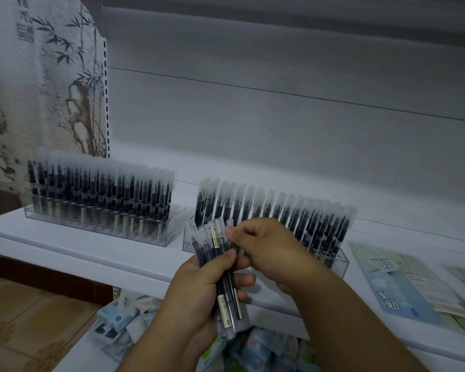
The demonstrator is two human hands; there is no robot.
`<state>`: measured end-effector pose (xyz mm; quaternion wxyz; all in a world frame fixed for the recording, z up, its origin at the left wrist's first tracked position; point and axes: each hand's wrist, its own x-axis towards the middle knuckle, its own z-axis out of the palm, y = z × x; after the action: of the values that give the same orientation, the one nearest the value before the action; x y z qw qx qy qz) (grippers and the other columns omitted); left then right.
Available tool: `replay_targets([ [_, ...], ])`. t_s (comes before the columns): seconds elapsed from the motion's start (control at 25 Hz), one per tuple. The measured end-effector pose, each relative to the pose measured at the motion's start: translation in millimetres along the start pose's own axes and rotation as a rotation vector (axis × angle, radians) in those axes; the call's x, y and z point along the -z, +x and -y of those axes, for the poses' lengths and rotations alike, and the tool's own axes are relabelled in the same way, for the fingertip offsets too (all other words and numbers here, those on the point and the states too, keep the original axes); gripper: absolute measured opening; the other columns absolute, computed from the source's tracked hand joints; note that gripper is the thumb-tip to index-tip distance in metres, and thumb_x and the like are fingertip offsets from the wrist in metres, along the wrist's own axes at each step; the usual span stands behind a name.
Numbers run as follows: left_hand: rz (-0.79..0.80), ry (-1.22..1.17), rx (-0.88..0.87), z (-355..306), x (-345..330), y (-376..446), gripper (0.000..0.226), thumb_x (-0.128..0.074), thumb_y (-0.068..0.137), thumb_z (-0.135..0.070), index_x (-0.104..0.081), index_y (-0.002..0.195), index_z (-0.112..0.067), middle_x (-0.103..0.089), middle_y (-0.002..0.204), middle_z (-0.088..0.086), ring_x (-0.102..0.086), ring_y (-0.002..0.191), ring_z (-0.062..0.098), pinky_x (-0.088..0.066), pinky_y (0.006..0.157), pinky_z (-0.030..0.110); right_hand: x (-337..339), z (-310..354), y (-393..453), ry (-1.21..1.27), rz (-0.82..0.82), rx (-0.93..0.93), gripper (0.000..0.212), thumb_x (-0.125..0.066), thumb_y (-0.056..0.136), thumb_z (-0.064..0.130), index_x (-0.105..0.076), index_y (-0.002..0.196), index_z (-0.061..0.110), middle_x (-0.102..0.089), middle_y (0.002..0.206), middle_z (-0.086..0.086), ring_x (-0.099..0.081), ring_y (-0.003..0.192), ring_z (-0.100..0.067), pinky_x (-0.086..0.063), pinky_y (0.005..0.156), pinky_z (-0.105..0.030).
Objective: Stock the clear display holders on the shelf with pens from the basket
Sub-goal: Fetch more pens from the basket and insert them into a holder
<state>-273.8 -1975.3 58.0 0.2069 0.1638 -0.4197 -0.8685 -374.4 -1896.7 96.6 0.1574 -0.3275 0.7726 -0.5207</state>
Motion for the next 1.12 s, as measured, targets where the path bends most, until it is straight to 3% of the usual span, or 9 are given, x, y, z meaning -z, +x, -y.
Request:
replay_targets([
  [0.08,0.027,-0.002,0.021,0.4,-5.0,-1.8,0.020,-0.060,0.092,-0.008,-0.064,0.107,0.004,-0.074,0.083,0.021,-0.068,0.056,0.024,-0.051,0.042,0.028,6.3,-0.7,-0.9,0.113,-0.016,-0.043,0.028,-0.061,0.096,0.030,-0.067,0.073,0.016,-0.058,0.054,0.003,-0.052,0.047,-0.009,-0.044,0.056,-0.028],
  [0.16,0.009,-0.007,0.033,1.1,-5.7,0.1,0.021,-0.060,0.092,-0.009,-0.063,0.109,0.004,-0.074,0.087,0.024,-0.070,0.058,0.026,-0.050,0.041,0.027,16.5,-1.0,1.2,0.152,-0.228,-0.055,0.023,-0.057,0.098,0.028,-0.069,0.083,0.016,-0.054,0.048,0.011,-0.045,0.047,-0.010,-0.037,0.049,-0.023],
  [0.28,-0.066,-0.006,0.026,2.7,-3.5,7.6,0.019,-0.060,0.093,-0.006,-0.060,0.109,0.004,-0.075,0.081,0.020,-0.068,0.052,0.023,-0.047,0.037,0.026,37.4,-0.4,4.2,0.127,-0.630,0.107,0.025,-0.050,0.100,0.030,-0.070,0.091,0.017,-0.055,0.062,0.008,-0.043,0.054,-0.011,-0.036,0.054,-0.025],
  [0.4,-0.082,0.018,0.022,3.9,-4.8,13.4,0.021,-0.061,0.092,-0.006,-0.061,0.109,0.006,-0.073,0.073,0.015,-0.060,0.045,0.019,-0.045,0.037,0.026,45.7,4.1,6.2,-0.041,-0.844,0.273,0.027,-0.048,0.101,0.028,-0.065,0.083,0.018,-0.061,0.074,0.006,-0.054,0.063,-0.010,-0.045,0.060,-0.024],
  [0.52,-0.079,0.034,0.026,6.8,-7.5,15.6,0.022,-0.062,0.091,-0.007,-0.061,0.107,0.009,-0.068,0.066,0.012,-0.053,0.043,0.018,-0.043,0.037,0.025,42.6,-0.4,11.6,-0.224,-0.813,0.350,0.031,-0.045,0.103,0.032,-0.062,0.082,0.016,-0.062,0.081,0.006,-0.058,0.077,-0.009,-0.046,0.068,-0.023],
  [0.64,-0.085,0.035,0.022,8.1,-8.3,15.0,0.014,-0.064,0.091,-0.010,-0.062,0.097,0.002,-0.066,0.065,0.010,-0.051,0.043,0.018,-0.041,0.038,0.025,39.3,-7.6,17.0,-0.338,-0.714,0.357,0.035,-0.042,0.103,0.032,-0.060,0.082,0.011,-0.059,0.076,0.000,-0.056,0.074,-0.016,-0.050,0.071,-0.035],
  [0.8,-0.103,0.035,0.013,8.9,-7.6,16.3,0.012,-0.064,0.091,-0.011,-0.062,0.097,-0.001,-0.066,0.066,0.010,-0.050,0.043,0.018,-0.041,0.038,0.024,47.4,5.2,21.5,-0.556,-0.657,0.393,0.034,-0.041,0.103,0.030,-0.057,0.078,0.013,-0.060,0.081,-0.001,-0.055,0.078,-0.016,-0.044,0.069,-0.032],
  [1.0,-0.097,0.042,0.017,9.8,-9.5,16.3,0.011,-0.062,0.092,-0.009,-0.062,0.096,0.001,-0.066,0.065,0.011,-0.050,0.043,0.018,-0.041,0.038,0.025,34.0,-5.4,20.2,-0.691,-0.432,0.221,0.039,-0.041,0.103,0.032,-0.048,0.068,0.015,-0.054,0.065,-0.003,-0.051,0.060,-0.020,-0.052,0.064,-0.040],
  [1.12,-0.089,0.044,0.014,9.2,-9.1,16.3,0.012,-0.062,0.092,-0.008,-0.063,0.098,0.002,-0.066,0.066,0.011,-0.050,0.044,0.019,-0.041,0.039,0.024,31.1,-2.8,12.8,-0.653,-0.540,0.142,0.038,-0.051,0.097,0.045,-0.052,0.071,0.017,-0.058,0.065,-0.001,-0.056,0.061,-0.018,-0.052,0.063,-0.035],
])
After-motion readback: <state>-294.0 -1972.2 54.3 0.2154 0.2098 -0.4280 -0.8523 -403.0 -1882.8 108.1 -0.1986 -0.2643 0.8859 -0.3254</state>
